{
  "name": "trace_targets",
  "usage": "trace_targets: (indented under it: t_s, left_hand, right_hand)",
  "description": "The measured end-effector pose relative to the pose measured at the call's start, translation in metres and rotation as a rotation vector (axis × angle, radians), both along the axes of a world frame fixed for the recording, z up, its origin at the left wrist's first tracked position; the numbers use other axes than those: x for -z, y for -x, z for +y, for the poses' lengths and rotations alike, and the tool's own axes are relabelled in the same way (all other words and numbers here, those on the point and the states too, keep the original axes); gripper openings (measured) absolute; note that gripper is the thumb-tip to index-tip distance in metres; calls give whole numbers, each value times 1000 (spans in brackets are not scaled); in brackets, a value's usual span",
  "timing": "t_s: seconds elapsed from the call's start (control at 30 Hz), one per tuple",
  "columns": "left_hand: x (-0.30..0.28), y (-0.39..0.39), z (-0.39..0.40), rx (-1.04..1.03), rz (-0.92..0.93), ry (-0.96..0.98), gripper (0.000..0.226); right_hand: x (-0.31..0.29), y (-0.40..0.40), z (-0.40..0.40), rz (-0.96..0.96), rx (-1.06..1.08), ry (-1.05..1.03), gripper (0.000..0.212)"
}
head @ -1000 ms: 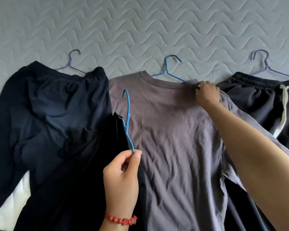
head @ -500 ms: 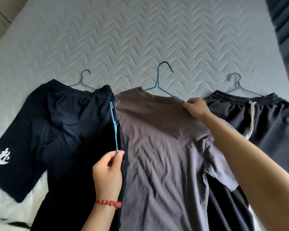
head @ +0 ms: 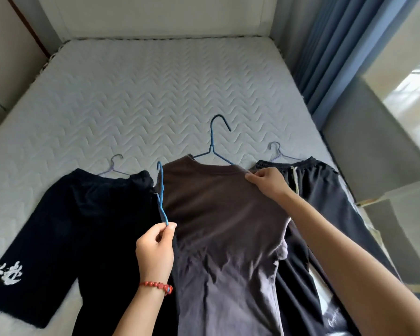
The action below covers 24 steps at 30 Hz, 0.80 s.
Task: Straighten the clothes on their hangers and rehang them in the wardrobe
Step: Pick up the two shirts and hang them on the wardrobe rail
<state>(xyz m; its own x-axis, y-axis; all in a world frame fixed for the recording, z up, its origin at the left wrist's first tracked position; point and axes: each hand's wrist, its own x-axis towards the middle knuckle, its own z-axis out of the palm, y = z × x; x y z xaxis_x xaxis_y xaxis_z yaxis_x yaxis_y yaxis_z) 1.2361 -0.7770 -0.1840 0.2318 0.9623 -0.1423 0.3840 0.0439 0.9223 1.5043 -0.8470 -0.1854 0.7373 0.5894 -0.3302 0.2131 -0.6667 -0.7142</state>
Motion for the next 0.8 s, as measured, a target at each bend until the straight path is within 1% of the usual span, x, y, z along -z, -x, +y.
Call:
trace_targets:
  t_s: [0.1,0.27,0.37,0.43,0.63,0.8]
  left_hand:
    - [-21,10,-6,17,-36,-13,14]
    - [-59,36,-28,42,-67,-82,14]
    - [-81,49,-48,61,-98,-124,17]
    - [-99,58,-64,60,-139,-165,19]
    - [-161,98,-106,2,-263,-260,14]
    - [-216,134,-120,-33,-312,-369,19]
  right_hand:
    - [-39,14,-35,-57,47,-14,32]
    - [-94,38,-86,-150,94,-16,34]
    - [-128,53,-117,-200,123,-53,37]
    - [-151,64,-140,-231,123,-93,37]
    - [-216,101,-201,-342,115,-175,33]
    - [-270,130,-219,-402,91,-248,30]
